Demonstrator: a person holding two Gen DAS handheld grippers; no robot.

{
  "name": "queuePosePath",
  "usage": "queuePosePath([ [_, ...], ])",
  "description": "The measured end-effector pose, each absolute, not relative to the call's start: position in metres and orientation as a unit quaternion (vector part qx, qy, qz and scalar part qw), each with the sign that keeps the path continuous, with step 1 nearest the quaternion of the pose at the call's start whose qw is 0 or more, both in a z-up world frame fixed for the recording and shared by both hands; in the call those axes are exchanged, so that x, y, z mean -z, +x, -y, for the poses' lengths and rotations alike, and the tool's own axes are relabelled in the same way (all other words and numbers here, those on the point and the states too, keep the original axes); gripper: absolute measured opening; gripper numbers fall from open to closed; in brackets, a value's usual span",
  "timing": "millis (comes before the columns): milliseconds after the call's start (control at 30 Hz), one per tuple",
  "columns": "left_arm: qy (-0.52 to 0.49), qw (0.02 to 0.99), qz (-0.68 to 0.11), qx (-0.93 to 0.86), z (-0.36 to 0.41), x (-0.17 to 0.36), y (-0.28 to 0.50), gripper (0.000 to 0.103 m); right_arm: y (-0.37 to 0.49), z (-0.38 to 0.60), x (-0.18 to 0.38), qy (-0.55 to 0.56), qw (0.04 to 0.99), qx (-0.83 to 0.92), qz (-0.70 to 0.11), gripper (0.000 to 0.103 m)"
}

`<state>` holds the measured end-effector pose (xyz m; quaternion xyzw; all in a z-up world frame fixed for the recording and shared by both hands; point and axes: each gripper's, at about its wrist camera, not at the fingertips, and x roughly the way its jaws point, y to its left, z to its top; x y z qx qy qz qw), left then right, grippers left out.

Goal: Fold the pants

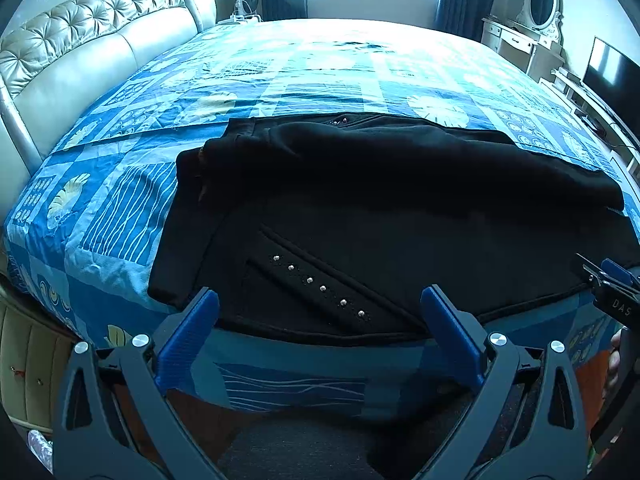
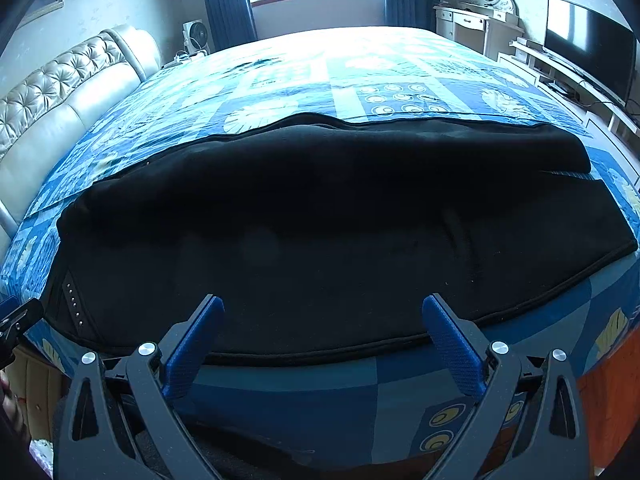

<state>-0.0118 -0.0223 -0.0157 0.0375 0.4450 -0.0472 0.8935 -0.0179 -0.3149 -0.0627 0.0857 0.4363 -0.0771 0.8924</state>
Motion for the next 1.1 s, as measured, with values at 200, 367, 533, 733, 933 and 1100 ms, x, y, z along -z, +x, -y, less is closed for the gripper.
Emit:
queuePosePath([
  [200,0.038,0.894,-0.444,0.047,0.0220,0.0167,-0.0117,0.101,-0.0178,0.3146,0.0631,0.087,0.892,0.077,-0.437,0.099],
  [367,0.036,0.893,-0.445,0.046,0.0213,0.0172,-0.0109,0.101,-0.0180,0.3143,0.0633,0.087,0.892,0.077,-0.438,0.099],
  [533,0.034,0.893,-0.447,0.046,0.0201,0.0177,-0.0104,0.101,-0.0187,0.3143,0.0647,0.087,0.891,0.076,-0.439,0.099],
  [733,0.033,0.893,-0.447,0.046,0.0194,0.0174,-0.0104,0.101,-0.0182,0.3131,0.0654,0.085,0.891,0.075,-0.440,0.099],
  [933,0.034,0.893,-0.447,0.046,0.0191,0.0172,-0.0106,0.101,-0.0185,0.3127,0.0655,0.085,0.891,0.075,-0.439,0.099],
  [1100,0.035,0.893,-0.447,0.045,0.0194,0.0169,-0.0106,0.101,-0.0186,0.3110,0.0673,0.084,0.891,0.074,-0.440,0.099],
])
